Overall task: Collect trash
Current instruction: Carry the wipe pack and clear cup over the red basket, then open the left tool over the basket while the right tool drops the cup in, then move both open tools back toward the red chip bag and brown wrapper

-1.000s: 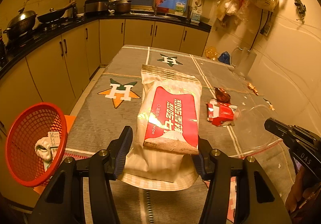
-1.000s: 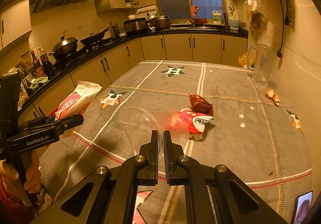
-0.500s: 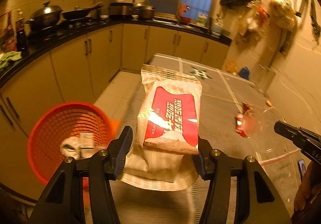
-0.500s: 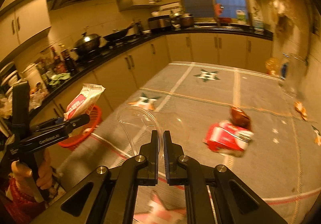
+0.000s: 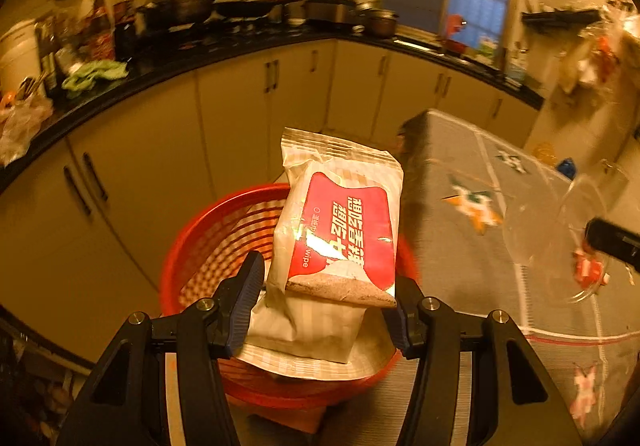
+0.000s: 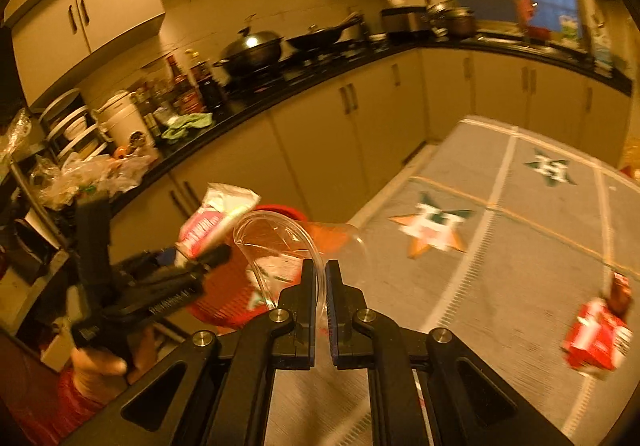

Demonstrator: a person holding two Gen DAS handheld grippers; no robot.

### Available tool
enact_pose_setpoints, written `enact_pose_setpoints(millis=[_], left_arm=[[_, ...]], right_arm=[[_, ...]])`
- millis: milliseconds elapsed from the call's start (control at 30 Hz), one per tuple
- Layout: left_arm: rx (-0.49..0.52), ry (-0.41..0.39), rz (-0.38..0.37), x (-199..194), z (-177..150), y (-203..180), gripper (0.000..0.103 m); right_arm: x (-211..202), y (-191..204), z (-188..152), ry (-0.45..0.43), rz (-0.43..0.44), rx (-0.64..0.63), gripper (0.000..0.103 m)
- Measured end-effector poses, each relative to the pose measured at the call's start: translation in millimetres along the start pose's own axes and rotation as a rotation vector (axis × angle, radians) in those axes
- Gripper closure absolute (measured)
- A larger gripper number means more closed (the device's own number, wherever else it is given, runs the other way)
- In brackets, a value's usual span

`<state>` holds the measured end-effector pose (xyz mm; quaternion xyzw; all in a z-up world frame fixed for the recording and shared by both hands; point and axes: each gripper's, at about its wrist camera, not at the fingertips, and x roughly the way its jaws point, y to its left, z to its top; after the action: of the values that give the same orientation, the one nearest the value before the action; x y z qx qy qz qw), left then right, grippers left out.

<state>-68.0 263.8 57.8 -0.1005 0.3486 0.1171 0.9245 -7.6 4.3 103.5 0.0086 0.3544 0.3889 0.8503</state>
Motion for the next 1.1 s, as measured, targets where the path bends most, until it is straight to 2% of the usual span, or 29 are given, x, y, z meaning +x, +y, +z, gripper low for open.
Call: enact_pose_setpoints(millis=[167,333,533,667,733,833,1100], left_arm=[[-0.018,0.039,0.061,20,-6,23,0.048],[-0.043,0.069,0.073,33,-11,37,0.048],[-0.056,0.092,0.064,41,-14,42,0.046],[-0.05,0.088,0.061,39,-14,40,0.042],[-0.052,0.084,0.058,36,-12,38,0.042],[-0.052,0.075,0.06,34,-10,38,0.035],[-0.027,0.058,0.064,20,-5,23,0.035]], right_arm=[[39,14,16,0.035,0.087,0.024,0.097],[81,23,23,0.079,0.117,0.052,0.097],[112,21,24,0.116,0.138,0.109,0.095],[109,17,25,0.111,0.153,0.128,0.077],[102,16,26,0.094,0.147,0.125,0.076],[91,12,27,0.081,0.148,0.13,0.076],[57,-2,17,0.054,0.132,0.146,0.076]])
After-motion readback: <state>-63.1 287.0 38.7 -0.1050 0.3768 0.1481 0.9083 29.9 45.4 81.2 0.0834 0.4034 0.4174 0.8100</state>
